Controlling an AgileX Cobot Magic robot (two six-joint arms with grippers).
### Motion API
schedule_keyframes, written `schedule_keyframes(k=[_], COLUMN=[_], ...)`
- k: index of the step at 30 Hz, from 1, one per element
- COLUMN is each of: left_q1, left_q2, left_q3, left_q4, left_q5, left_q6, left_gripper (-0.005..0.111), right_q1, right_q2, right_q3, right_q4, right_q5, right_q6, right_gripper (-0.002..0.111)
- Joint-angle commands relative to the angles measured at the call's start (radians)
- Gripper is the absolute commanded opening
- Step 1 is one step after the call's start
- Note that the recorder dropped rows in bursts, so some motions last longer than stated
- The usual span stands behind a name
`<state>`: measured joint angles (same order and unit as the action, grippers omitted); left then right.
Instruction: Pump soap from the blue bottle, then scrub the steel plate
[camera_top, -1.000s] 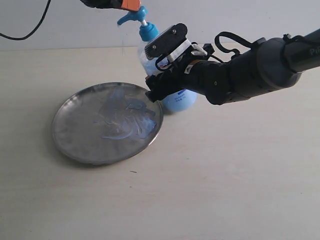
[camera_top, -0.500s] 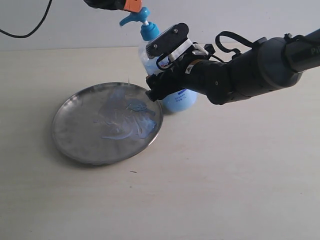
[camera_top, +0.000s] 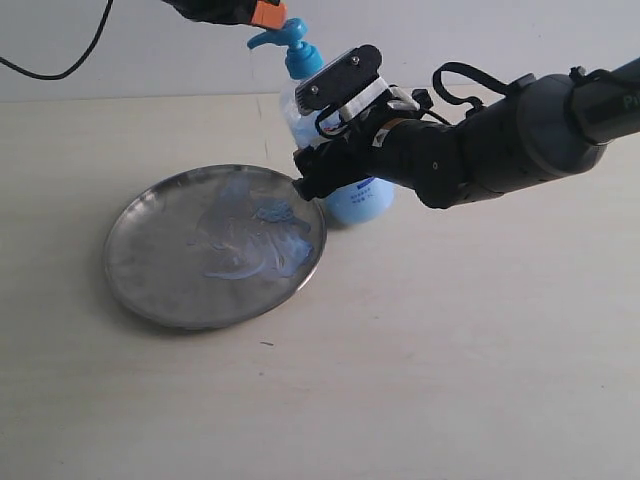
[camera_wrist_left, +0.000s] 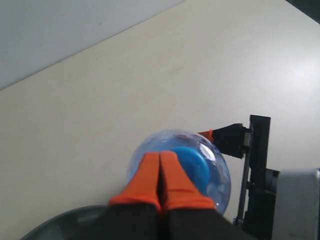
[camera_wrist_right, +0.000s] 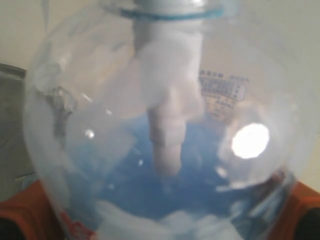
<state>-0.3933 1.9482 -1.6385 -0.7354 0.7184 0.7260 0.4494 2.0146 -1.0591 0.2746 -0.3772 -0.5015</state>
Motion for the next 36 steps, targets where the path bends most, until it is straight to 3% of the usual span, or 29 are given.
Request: schedule_keyframes(k=[1, 8, 16, 22, 28, 36], left_q1=[-0.018, -0.018, -0.005, 0.094, 0.142, 0.156], left_q2=[0.103, 0.096, -0.094, -0.258, -0.375, -0.52], left_q3=[0.055, 0.025, -0.062, -0.062, 0.031, 0.228], left_q4=[0.15, 0.15, 0.15, 0.152, 0.152, 0.148], left_q5=[0.196, 0.196, 0.143, 0.175, 0.158, -0.001], left_q6=[0.022, 0.026, -0.031, -0.185, -0.199, -0.182], left_gripper=[0.0, 0.0, 0.0, 0.0, 0.0, 0.0], right_q1=[0.013, 0.013, 0.013, 0.013, 0.013, 0.013], right_q2=[-0.003, -0.003, -0.005, -0.058, -0.059, -0.059], right_q3=[0.005, 0.005, 0.005, 0.005, 0.005, 0.005], right_q4=[-0.049, -0.049, -0.049, 0.029, 0.077, 0.132], right_q5=[0.015, 0.015, 0.028, 0.04, 0.053, 0.053], right_q6=[-0.001, 0.003, 0.002, 0.015, 0.021, 0.07], right_gripper=[0.0, 0.0, 0.0, 0.0, 0.0, 0.0])
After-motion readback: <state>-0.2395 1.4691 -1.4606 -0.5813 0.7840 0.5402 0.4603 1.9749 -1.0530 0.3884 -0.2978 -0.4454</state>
